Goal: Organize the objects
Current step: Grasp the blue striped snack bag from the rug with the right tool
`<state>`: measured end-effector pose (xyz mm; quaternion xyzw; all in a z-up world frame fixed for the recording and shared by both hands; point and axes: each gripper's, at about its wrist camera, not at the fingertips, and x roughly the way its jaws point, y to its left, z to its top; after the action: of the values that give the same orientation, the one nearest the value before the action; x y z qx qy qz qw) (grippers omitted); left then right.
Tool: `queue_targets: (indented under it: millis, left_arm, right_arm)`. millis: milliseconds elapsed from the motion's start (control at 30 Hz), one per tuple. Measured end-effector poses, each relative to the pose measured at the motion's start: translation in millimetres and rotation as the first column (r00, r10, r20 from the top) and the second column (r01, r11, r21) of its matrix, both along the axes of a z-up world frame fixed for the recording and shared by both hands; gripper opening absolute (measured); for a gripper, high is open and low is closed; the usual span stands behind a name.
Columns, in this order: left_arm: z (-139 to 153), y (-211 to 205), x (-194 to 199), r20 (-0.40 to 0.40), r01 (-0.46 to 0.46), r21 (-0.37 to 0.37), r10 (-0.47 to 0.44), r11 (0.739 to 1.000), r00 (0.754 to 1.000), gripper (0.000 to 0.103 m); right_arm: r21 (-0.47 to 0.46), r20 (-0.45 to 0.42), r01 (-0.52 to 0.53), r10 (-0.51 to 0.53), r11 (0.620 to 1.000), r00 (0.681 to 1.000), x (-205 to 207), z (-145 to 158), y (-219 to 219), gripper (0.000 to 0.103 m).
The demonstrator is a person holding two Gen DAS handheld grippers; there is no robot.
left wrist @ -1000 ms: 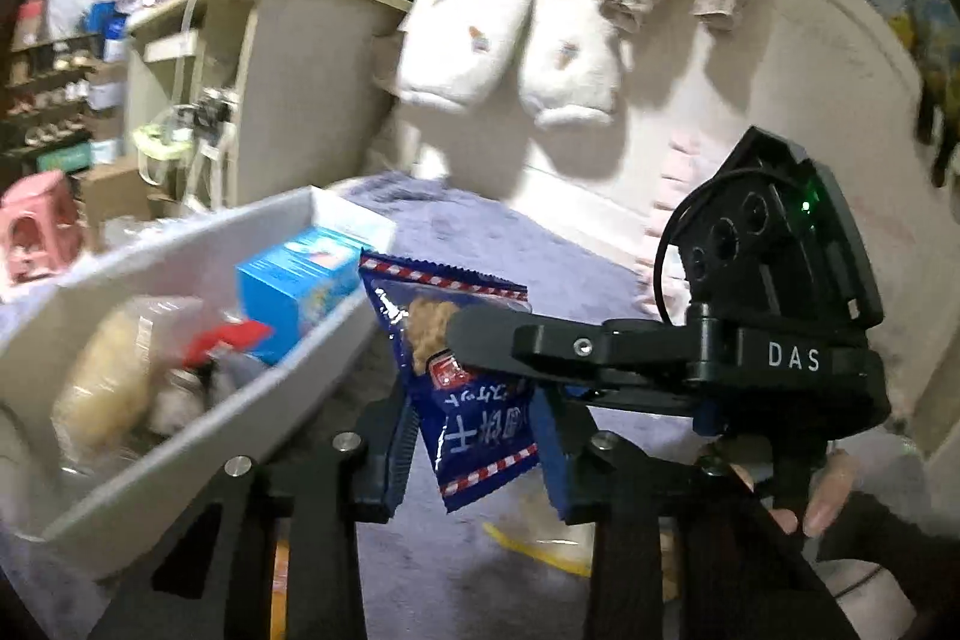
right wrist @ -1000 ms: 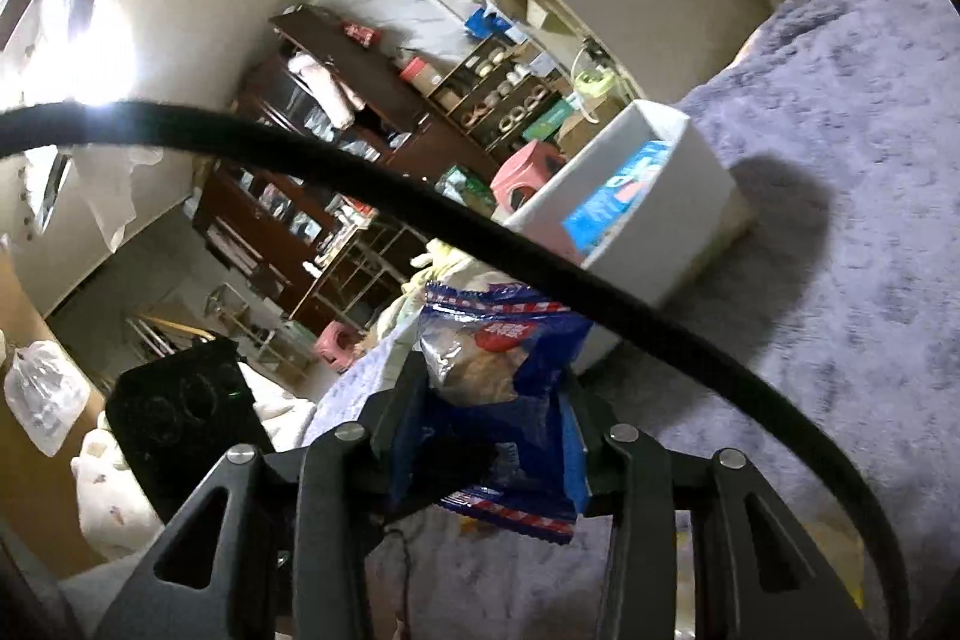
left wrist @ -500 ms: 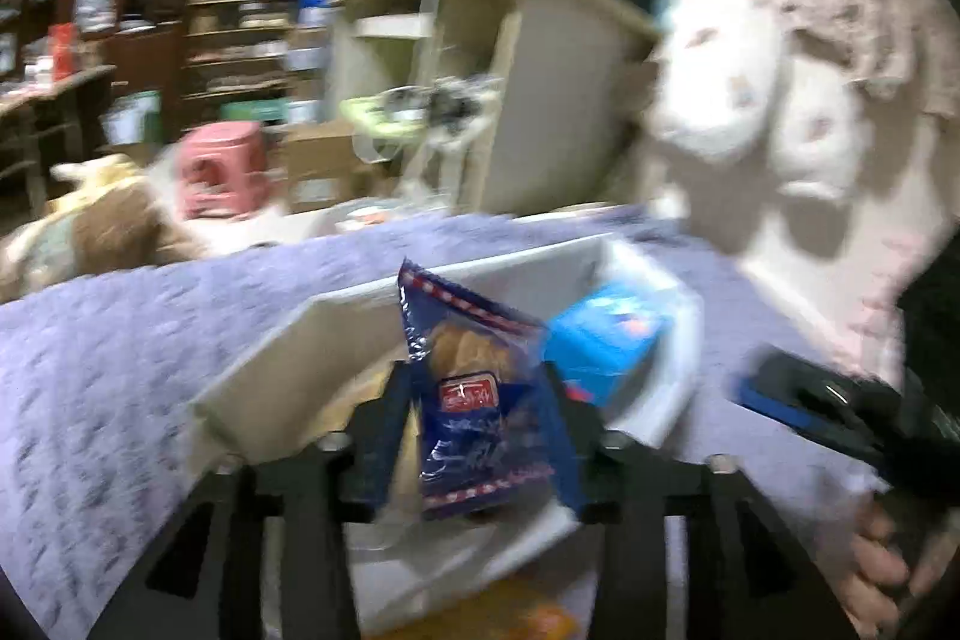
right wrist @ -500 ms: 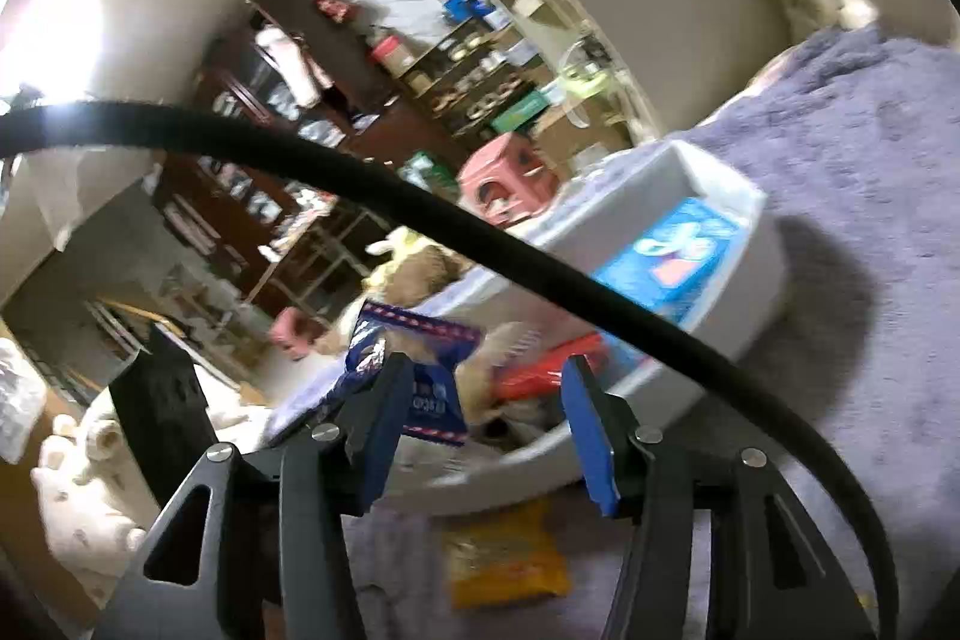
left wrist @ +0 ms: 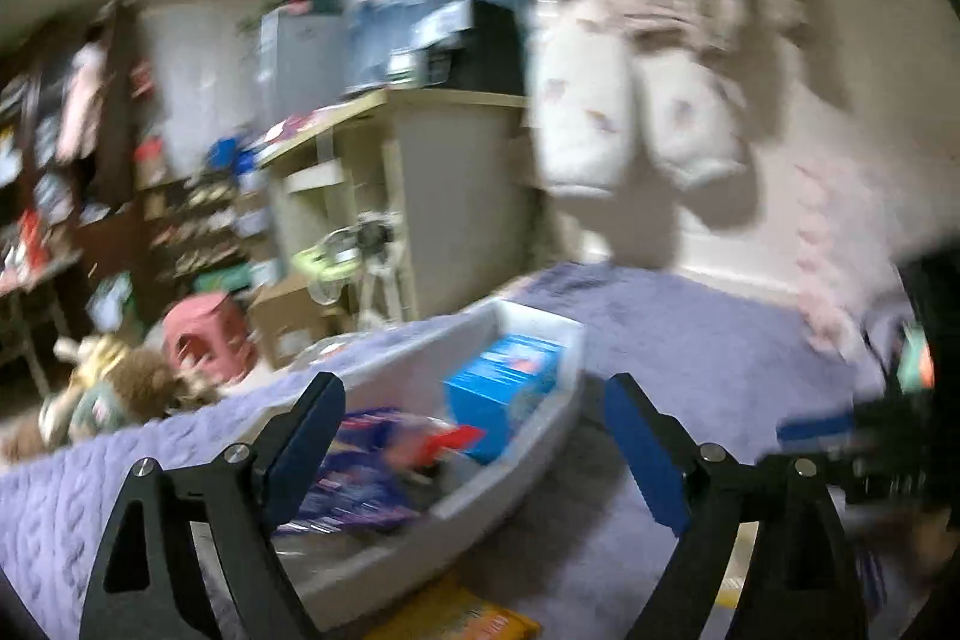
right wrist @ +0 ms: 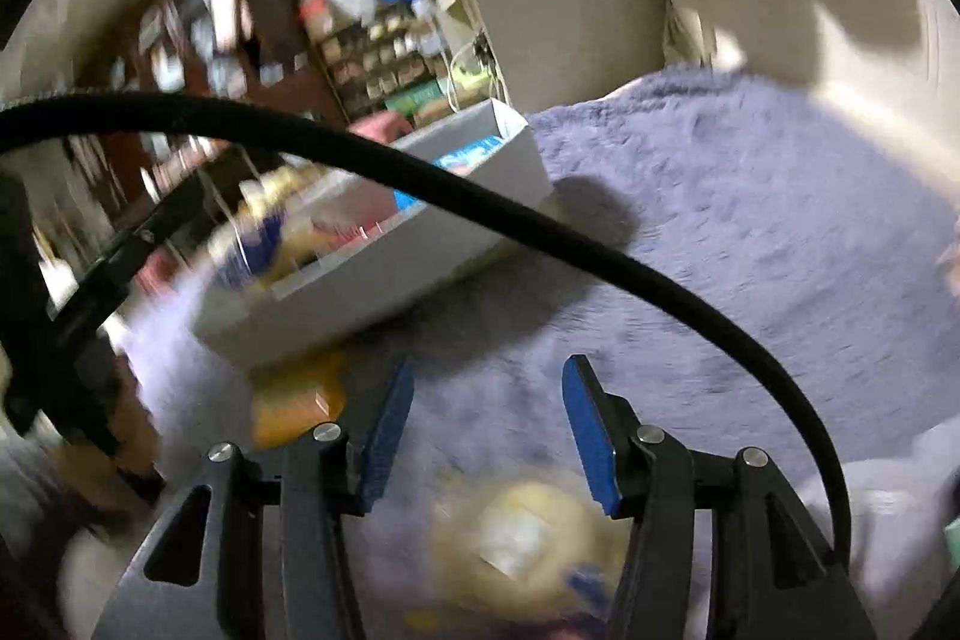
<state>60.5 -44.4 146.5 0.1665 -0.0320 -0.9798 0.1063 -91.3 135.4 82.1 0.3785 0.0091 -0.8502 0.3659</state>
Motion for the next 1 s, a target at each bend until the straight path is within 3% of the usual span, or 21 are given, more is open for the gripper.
queue_targets:
  millis: [67, 167, 233, 300, 367, 500, 600, 767, 933, 1000]
  left_arm:
    - [-9, 21, -4, 0.066, 0.104, -0.008, -0.103, 0.995, 0.993, 0.088]
    - [-18, 42, -5, 0.167, 0.253, 0.049, -0.258, 0.966, 0.952, 0.088]
    - [-25, 49, -4, 0.210, 0.336, 0.122, -0.355, 0.934, 0.911, 0.088]
    - [-35, 60, -7, 0.249, 0.422, 0.176, -0.455, 0.889, 0.855, 0.088]
    - [-47, 71, -6, 0.276, 0.465, 0.170, -0.495, 0.869, 0.824, 0.088]
    - [-64, 81, -11, 0.338, 0.486, 0.198, -0.525, 0.851, 0.782, 0.088]
    - [-72, 81, -20, 0.378, 0.441, 0.201, -0.485, 0.875, 0.789, 0.088]
    - [-81, 71, -32, 0.412, 0.340, 0.175, -0.383, 0.924, 0.827, 0.088]
    - [-79, 52, -35, 0.381, 0.242, 0.100, -0.262, 0.965, 0.887, 0.087]
    - [-79, 41, -33, 0.365, 0.215, 0.120, -0.244, 0.969, 0.898, 0.086]
  right_arm:
    - [0.072, 0.005, -0.001, 0.001, 0.997, 1.000, 7, 2, 9, 0.051]
    - [0.145, 0.124, -0.015, -0.003, 0.989, 0.992, 13, 2, 33, 0.049]
    - [0.170, 0.240, -0.045, 0.003, 0.984, 0.971, 15, -2, 47, 0.049]
    - [0.221, 0.351, -0.094, 0.011, 0.971, 0.936, 21, -14, 59, 0.049]
    - [0.306, 0.405, -0.162, 0.025, 0.938, 0.914, 30, -28, 59, 0.048]
    - [0.385, 0.436, -0.250, 0.064, 0.888, 0.898, 41, -66, 41, 0.048]
    - [0.398, 0.401, -0.253, 0.080, 0.882, 0.912, 36, -75, 20, 0.049]
    - [0.333, 0.311, -0.199, 0.092, 0.922, 0.946, 8, -74, -2, 0.045]
    - [0.335, 0.127, -0.153, 0.116, 0.930, 0.985, -13, -72, -34, 0.045]
    - [0.360, 0.041, -0.123, 0.116, 0.925, 0.992, -13, -71, -47, 0.045]
